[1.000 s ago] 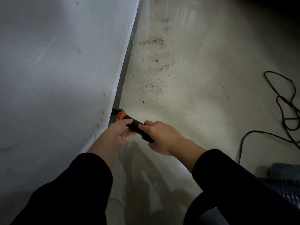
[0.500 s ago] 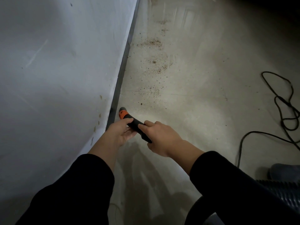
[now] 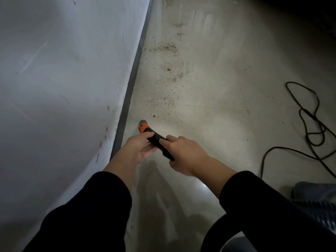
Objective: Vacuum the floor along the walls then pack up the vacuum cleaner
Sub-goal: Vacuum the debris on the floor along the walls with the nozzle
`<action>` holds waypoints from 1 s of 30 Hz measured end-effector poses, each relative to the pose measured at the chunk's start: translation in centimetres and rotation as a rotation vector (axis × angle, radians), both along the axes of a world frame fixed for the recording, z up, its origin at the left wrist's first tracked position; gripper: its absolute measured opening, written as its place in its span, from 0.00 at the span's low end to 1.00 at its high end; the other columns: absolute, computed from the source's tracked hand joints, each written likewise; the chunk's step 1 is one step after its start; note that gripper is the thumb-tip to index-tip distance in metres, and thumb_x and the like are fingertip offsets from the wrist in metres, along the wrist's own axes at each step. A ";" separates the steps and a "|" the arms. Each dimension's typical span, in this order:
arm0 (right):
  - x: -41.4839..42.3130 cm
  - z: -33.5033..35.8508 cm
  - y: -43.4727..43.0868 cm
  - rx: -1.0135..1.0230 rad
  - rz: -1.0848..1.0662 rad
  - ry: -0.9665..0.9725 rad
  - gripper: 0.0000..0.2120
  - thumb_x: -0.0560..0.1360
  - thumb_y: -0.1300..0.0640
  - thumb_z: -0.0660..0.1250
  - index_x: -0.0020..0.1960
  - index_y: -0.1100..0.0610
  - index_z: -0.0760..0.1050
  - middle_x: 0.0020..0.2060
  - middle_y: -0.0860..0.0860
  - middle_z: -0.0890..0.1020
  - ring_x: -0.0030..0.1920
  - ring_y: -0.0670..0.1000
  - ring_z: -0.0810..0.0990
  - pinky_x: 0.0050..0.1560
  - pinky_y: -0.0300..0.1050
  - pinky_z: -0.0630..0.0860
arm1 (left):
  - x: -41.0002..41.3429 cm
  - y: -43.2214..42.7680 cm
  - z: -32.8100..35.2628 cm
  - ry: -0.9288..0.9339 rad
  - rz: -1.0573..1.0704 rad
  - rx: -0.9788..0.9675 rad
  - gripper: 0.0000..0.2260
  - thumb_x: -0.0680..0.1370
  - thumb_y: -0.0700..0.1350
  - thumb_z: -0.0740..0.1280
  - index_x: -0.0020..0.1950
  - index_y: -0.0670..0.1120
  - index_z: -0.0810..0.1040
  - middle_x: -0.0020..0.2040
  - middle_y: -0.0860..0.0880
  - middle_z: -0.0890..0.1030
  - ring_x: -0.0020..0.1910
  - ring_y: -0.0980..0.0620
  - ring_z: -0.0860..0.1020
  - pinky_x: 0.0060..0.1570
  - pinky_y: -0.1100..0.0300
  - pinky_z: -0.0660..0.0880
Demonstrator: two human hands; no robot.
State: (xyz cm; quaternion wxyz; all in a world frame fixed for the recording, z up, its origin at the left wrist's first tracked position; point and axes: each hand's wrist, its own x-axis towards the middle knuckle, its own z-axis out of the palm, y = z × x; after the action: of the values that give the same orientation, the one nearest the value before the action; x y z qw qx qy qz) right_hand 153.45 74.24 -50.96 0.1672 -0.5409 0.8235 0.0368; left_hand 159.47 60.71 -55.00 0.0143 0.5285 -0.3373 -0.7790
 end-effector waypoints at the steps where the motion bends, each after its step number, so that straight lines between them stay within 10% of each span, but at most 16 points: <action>1: -0.1 0.1 0.2 0.003 -0.006 0.001 0.24 0.75 0.61 0.64 0.70 0.54 0.64 0.55 0.53 0.72 0.43 0.53 0.67 0.37 0.47 0.64 | -0.1 0.2 0.0 0.003 0.000 0.003 0.16 0.79 0.37 0.66 0.66 0.35 0.71 0.59 0.34 0.78 0.55 0.41 0.79 0.52 0.52 0.78; 30: -3.5 2.2 3.8 0.077 -0.080 0.049 0.14 0.73 0.60 0.63 0.58 0.56 0.69 0.49 0.52 0.73 0.41 0.55 0.70 0.36 0.46 0.65 | -5.3 3.9 0.5 0.037 -0.125 0.030 0.11 0.79 0.36 0.66 0.61 0.36 0.72 0.53 0.36 0.79 0.49 0.42 0.80 0.48 0.52 0.79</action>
State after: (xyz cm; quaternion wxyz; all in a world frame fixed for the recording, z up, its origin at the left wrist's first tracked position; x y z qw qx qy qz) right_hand 149.94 78.01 -48.73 0.1692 -0.4995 0.8463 0.0748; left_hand 154.19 64.57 -54.45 -0.0362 0.4921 -0.3575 -0.7929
